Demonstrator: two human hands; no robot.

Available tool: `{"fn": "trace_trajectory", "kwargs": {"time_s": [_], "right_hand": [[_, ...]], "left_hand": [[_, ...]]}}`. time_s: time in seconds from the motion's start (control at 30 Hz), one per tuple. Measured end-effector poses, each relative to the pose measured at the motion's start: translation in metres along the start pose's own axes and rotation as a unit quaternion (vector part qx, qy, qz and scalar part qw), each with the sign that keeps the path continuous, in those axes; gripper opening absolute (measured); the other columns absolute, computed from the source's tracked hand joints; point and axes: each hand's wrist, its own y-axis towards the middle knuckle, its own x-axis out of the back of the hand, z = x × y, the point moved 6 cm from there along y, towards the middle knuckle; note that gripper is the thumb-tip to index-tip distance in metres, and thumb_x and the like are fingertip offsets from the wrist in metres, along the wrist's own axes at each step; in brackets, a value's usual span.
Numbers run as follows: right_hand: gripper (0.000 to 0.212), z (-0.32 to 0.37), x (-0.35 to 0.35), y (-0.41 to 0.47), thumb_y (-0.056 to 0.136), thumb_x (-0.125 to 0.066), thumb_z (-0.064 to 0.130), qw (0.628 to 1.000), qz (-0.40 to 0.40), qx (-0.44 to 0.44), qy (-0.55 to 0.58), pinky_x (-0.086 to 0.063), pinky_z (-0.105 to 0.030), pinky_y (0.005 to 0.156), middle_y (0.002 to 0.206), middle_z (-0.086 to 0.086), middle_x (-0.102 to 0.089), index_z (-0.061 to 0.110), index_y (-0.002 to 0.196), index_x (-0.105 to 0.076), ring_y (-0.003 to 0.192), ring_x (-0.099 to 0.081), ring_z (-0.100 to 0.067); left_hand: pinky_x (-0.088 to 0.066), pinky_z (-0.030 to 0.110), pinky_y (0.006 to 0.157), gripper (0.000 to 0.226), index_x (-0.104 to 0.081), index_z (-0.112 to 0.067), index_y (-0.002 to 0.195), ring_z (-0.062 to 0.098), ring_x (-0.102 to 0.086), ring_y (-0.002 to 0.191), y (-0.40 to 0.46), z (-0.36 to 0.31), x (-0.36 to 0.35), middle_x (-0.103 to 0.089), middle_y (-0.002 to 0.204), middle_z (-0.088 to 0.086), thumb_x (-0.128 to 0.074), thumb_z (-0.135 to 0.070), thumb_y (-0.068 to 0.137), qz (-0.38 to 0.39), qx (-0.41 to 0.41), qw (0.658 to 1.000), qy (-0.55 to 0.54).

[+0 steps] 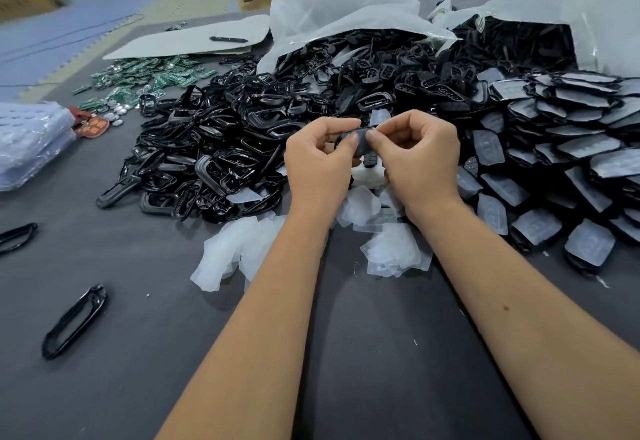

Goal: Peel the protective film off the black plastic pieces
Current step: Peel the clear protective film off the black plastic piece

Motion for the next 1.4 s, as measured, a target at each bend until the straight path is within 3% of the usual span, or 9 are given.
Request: {"fn": "trace_trajectory", "kwargs": {"time_s": [0.07,0.2,0.4,0.63,0.83,1.1,1.3,1.4], "right_hand": [[0.010,-0.001,0.000,0.000,0.084,-0.083,0.015,1.000,0.000,-0.005,0.002,-0.052,-0.024,0.057,0.068,0.005,-0.071,0.016,0.078,-0.074,0.058,-0.064,-0.007],[0.011,-0.002,0.001,0.000,0.083,-0.083,0.016,1.000,-0.003,-0.011,0.006,-0.053,-0.024,0.059,0.069,0.005,-0.072,0.016,0.078,-0.074,0.059,-0.065,-0.007],[0.020,-0.008,0.002,0.001,0.084,-0.084,0.019,0.998,0.010,-0.041,0.038,-0.056,-0.037,0.061,0.080,-0.008,-0.071,0.015,0.093,-0.066,0.065,-0.064,-0.018],[0.010,-0.007,-0.003,0.001,0.089,-0.080,0.004,0.977,0.081,-0.080,0.178,-0.048,-0.022,0.049,0.073,-0.001,-0.071,0.002,0.096,-0.072,0.056,-0.060,-0.010],[0.011,-0.005,-0.006,0.000,0.089,-0.078,0.002,0.959,0.127,-0.106,0.231,-0.048,-0.022,0.050,0.076,-0.003,-0.069,0.004,0.096,-0.071,0.060,-0.059,-0.016],[0.014,-0.006,-0.007,0.000,0.088,-0.079,0.002,0.957,0.123,-0.104,0.241,-0.048,-0.022,0.051,0.076,-0.007,-0.069,0.000,0.099,-0.071,0.059,-0.059,-0.014],[0.002,-0.008,-0.008,0.001,0.094,-0.073,0.005,0.953,0.127,-0.114,0.251,-0.050,-0.023,0.054,0.077,-0.004,-0.070,0.007,0.094,-0.074,0.064,-0.062,-0.016],[0.004,-0.008,-0.006,0.002,0.094,-0.073,0.005,0.957,0.121,-0.109,0.241,-0.049,-0.023,0.054,0.080,-0.008,-0.070,0.003,0.097,-0.074,0.064,-0.061,-0.018]], "left_hand": [[-0.059,0.025,0.066,0.016,-0.078,-0.005,0.099,0.020,-0.075,0.077,0.000,0.001,0.000,-0.077,0.087,0.005,-0.069,0.006,0.091,0.003,0.003,1.000,-0.008],[-0.059,0.024,0.066,0.014,-0.078,-0.005,0.100,0.022,-0.076,0.080,0.001,0.002,0.000,-0.077,0.087,0.008,-0.070,0.005,0.092,0.008,-0.002,1.000,-0.014],[-0.058,0.021,0.065,0.015,-0.077,-0.006,0.099,0.012,-0.075,0.077,0.001,0.002,0.001,-0.077,0.086,0.006,-0.071,0.005,0.092,0.013,0.004,0.999,-0.039],[-0.058,0.023,0.066,0.017,-0.076,-0.008,0.097,0.018,-0.075,0.076,0.000,0.001,0.003,-0.078,0.086,0.011,-0.071,0.007,0.091,0.032,0.026,0.995,-0.094],[-0.058,0.024,0.069,0.017,-0.077,-0.009,0.101,0.025,-0.078,0.085,0.000,0.001,0.002,-0.080,0.091,0.014,-0.068,0.004,0.095,0.055,0.032,0.992,-0.111],[-0.058,0.026,0.070,0.017,-0.077,-0.009,0.101,0.029,-0.078,0.088,0.000,0.002,0.001,-0.079,0.093,0.016,-0.069,0.004,0.095,0.060,0.030,0.991,-0.112],[-0.056,0.021,0.068,0.016,-0.077,-0.005,0.105,0.012,-0.074,0.077,0.002,0.004,0.003,-0.079,0.084,0.006,-0.067,0.005,0.096,0.048,0.037,0.992,-0.107],[-0.057,0.021,0.068,0.016,-0.077,-0.004,0.106,0.013,-0.074,0.077,0.001,0.004,0.003,-0.079,0.086,0.008,-0.067,0.004,0.096,0.046,0.039,0.993,-0.104]]}}
